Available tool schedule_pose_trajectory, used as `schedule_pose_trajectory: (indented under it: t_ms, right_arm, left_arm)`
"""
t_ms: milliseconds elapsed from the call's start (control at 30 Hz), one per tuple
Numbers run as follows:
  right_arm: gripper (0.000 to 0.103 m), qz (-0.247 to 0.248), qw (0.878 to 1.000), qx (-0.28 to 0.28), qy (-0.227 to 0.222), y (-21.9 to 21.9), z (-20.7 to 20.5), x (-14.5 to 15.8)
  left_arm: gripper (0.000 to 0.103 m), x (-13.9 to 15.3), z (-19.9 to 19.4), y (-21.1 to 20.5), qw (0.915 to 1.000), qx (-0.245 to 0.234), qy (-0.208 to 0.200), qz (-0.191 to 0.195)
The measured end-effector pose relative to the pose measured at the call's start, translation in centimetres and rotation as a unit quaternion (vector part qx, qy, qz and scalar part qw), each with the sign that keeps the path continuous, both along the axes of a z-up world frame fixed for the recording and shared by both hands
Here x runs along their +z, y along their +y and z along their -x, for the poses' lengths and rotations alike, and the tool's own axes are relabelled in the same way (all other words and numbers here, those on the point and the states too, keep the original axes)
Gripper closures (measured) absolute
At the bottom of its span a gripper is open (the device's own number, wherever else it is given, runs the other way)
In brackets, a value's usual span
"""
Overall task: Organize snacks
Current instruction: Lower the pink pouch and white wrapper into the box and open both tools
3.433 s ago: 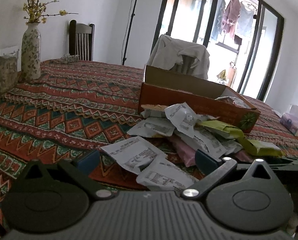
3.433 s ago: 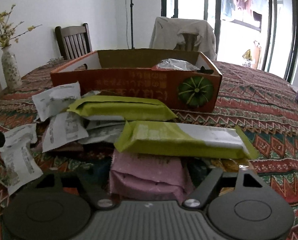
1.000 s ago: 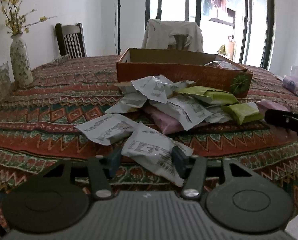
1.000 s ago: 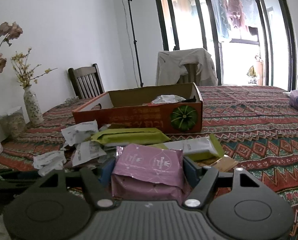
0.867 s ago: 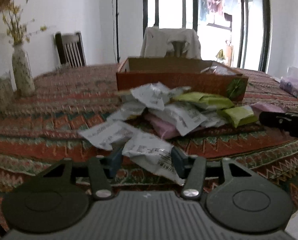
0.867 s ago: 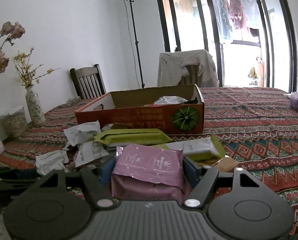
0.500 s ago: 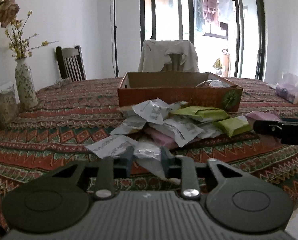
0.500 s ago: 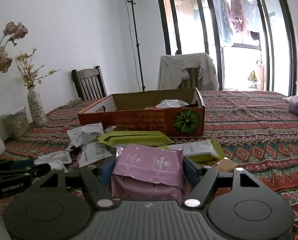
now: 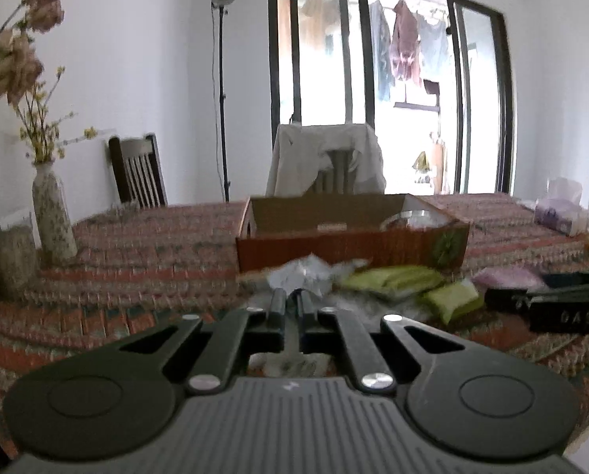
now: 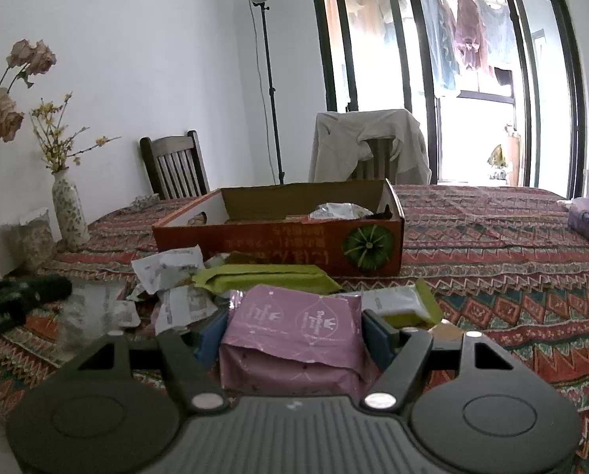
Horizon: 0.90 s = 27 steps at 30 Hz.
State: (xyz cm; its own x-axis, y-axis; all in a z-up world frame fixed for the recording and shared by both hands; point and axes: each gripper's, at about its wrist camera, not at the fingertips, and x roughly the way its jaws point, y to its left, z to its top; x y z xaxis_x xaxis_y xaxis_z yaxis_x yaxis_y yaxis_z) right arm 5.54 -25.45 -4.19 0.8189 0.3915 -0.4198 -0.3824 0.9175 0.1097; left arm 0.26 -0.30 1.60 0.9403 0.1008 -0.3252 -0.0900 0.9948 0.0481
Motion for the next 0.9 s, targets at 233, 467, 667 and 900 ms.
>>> schedule_pose_trajectory:
  t_ms: [233,467,667,900]
  right_arm:
    - [0.032,0.003,1.0,0.0,-0.018,0.7,-1.5,1.2]
    - [0.032,0.001,0.999,-0.005,-0.036,1.4,-4.8,2.8]
    - [0.032,0.003,0.998,-0.016,-0.057,2.4,-9.4,4.4]
    - [0.032,0.0,0.998,-0.029,-0.059,4.0,-15.9,5.4]
  left_arm:
    - [0.097,2.7,-1.5,-0.2,0.9991,-0.012,-0.039,-0.011]
    - [0.097,4.8,-5.4,-0.2,0.9979,-0.017,-0.061,-0.014]
    - [0.097,6.2,-10.6,-0.3,0.9972,-0.025,-0.07,-0.007]
    - [0.097,6.2,-17.3,0.0,0.9975,-0.023,-0.064,0.021]
